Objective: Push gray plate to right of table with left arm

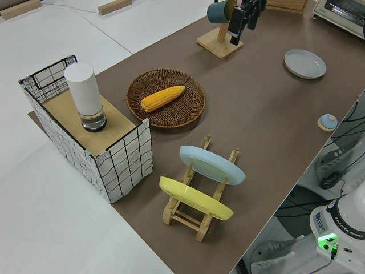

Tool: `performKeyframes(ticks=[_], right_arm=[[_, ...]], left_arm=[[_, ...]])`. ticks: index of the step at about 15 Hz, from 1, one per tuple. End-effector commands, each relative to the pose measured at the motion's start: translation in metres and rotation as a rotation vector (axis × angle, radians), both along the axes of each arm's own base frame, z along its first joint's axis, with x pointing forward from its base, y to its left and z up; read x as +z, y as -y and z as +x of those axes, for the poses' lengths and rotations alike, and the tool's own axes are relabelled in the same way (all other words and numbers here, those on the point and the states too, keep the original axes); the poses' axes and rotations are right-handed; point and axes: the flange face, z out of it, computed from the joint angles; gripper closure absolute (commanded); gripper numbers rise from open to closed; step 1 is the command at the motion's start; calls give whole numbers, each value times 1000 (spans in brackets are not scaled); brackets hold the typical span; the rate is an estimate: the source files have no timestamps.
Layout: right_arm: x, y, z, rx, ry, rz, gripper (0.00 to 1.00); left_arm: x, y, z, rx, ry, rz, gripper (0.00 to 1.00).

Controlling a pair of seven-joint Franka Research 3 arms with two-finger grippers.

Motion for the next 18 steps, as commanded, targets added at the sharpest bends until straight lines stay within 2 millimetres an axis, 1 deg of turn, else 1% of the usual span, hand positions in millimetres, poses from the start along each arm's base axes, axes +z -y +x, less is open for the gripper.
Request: performKeyframes(ticks=[1, 4, 7, 11, 18], right_arm=[[3, 0, 1, -2, 0, 18, 5], [3, 0, 1, -2, 0, 18, 5], [3, 0, 1, -2, 0, 18, 5], [3, 0, 1, -2, 0, 18, 5], [3, 0, 1, -2, 0, 18, 5]], left_arm=[[20, 1, -4, -8, -20, 15, 9], [25, 6, -10, -13, -29, 16, 9], [35, 4, -18, -10, -20, 13, 9], [37, 7, -16, -13, -1, 12, 9], [38, 5, -16, -10, -1, 12, 9]])
